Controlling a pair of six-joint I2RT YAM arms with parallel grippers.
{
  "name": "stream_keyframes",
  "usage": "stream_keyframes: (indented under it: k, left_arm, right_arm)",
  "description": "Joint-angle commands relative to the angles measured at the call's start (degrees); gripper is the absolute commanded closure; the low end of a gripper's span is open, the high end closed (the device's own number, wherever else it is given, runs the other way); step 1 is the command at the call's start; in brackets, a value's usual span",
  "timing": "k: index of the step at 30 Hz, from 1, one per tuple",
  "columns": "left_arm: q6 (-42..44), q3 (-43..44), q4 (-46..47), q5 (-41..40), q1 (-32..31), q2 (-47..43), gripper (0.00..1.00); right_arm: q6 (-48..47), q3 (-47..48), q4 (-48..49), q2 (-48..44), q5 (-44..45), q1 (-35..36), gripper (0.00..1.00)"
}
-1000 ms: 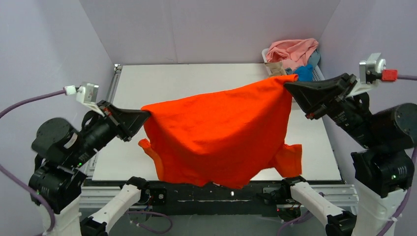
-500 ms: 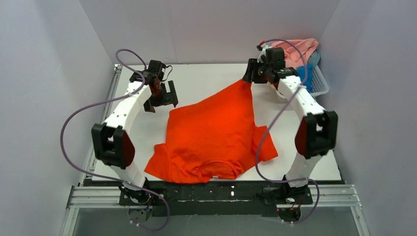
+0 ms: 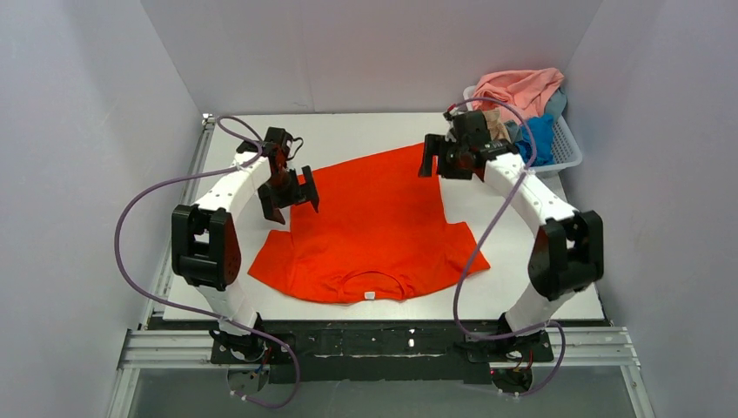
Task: Fold and stack the t-shirts
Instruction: Flatten out the tshirt
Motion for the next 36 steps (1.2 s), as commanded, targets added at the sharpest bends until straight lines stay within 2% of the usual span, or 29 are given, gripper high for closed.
stream_keyframes:
  k: [1, 5, 8, 11, 14, 20, 26, 30, 33, 36]
  left_arm:
    - [-1.39, -4.75, -3.28, 7.12, -0.14, 1.24, 0.02]
    - [-2.71, -10.43, -2.28, 9.34, -0.16, 0.04, 0.02]
    - [-5.17, -17.75, 1.02, 11.15, -0.24, -2.72, 0.02]
    - [-7.7, -23.7, 3.94, 13.2, -0.57, -5.88, 0.02]
    - [-9.5, -28.33, 5.68, 12.95, -2.06, -8.26, 0.02]
    - [-14.38, -35.23, 9.02, 14.48, -7.17, -8.92, 0.02]
    - [-26.74, -39.78, 20.58, 18.92, -15.63, -7.16, 0.02]
    - [-33.93, -36.01, 28.04, 18.69, -24.17, -2.24, 0.02]
    - [-38.51, -30.27, 34.98, 19.12, -30.28, 5.44, 0.02]
    - [-41.75, -22.28, 38.15, 20.77, -35.03, 13.45, 0.02]
  right_arm:
    - [11.34, -13.86, -0.24, -10.42, -0.84, 5.82, 0.13]
    - [18.06, -26.87, 1.41, -16.82, -2.47, 10.01, 0.12]
    - [21.08, -34.38, 4.02, -19.42, -3.76, 10.6, 0.12]
    - [22.48, -37.4, 6.04, -17.8, -3.99, 10.63, 0.12]
    - [22.5, -36.37, 7.91, -12.99, -3.91, 10.57, 0.13]
    - [19.58, -22.66, 5.99, -0.12, -0.44, 10.14, 0.13]
    - [14.81, -4.36, 4.13, 14.64, -4.02, 6.65, 0.13]
    - [8.93, 14.94, -2.8, 25.06, -7.86, 5.67, 0.14]
    - [5.64, 23.82, -2.43, 30.46, -12.0, 5.67, 0.14]
    - [1.55, 30.66, -2.87, 34.4, -15.0, 5.43, 0.14]
